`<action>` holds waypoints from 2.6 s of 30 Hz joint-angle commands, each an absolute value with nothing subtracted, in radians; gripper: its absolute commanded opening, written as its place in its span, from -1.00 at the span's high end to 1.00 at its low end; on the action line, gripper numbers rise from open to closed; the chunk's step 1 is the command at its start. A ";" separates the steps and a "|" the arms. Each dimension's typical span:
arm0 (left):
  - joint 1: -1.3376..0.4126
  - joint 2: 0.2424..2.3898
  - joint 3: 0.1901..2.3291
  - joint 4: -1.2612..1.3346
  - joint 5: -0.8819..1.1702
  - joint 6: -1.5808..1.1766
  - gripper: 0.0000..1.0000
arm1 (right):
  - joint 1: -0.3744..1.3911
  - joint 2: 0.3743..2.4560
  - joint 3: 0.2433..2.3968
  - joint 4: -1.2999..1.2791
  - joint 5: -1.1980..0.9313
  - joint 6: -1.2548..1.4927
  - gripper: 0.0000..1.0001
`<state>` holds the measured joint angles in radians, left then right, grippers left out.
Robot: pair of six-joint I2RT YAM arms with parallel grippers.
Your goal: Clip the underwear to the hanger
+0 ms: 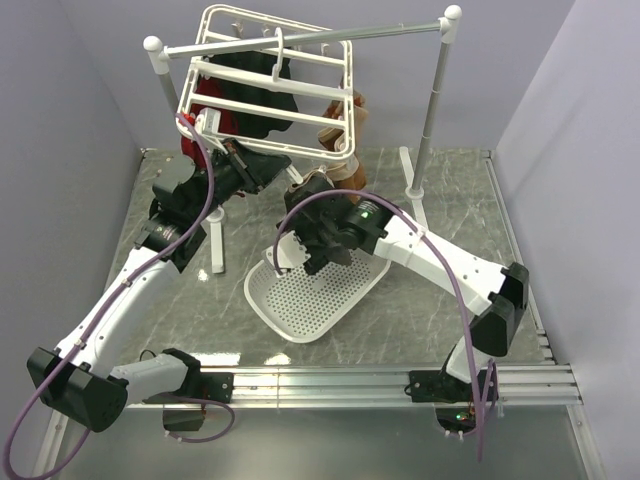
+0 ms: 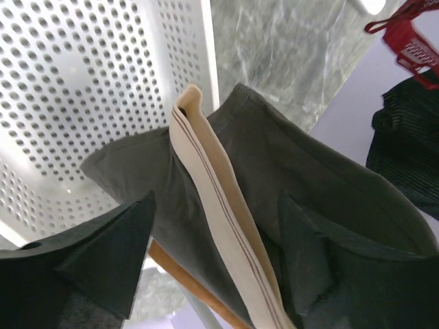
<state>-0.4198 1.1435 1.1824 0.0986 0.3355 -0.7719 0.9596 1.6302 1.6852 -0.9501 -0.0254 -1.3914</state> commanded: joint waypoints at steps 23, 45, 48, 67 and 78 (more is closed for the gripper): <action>-0.414 1.124 1.184 0.089 0.353 -0.759 0.99 | 0.928 1.622 1.826 -1.082 -0.072 -1.296 1.00; -0.405 1.124 1.175 0.086 0.411 -0.765 0.99 | 0.769 1.506 1.827 -0.851 -0.457 -0.931 1.00; -0.403 1.123 1.172 0.089 0.422 -0.765 0.99 | 0.761 1.506 1.825 -0.830 -0.465 -0.910 1.00; -0.399 1.132 1.167 0.089 0.512 -0.758 0.99 | 0.723 1.537 1.899 -0.733 -0.505 -0.790 1.00; -0.396 1.146 1.175 0.080 0.532 -0.755 0.99 | 0.715 1.543 1.922 -0.706 -0.520 -0.781 1.00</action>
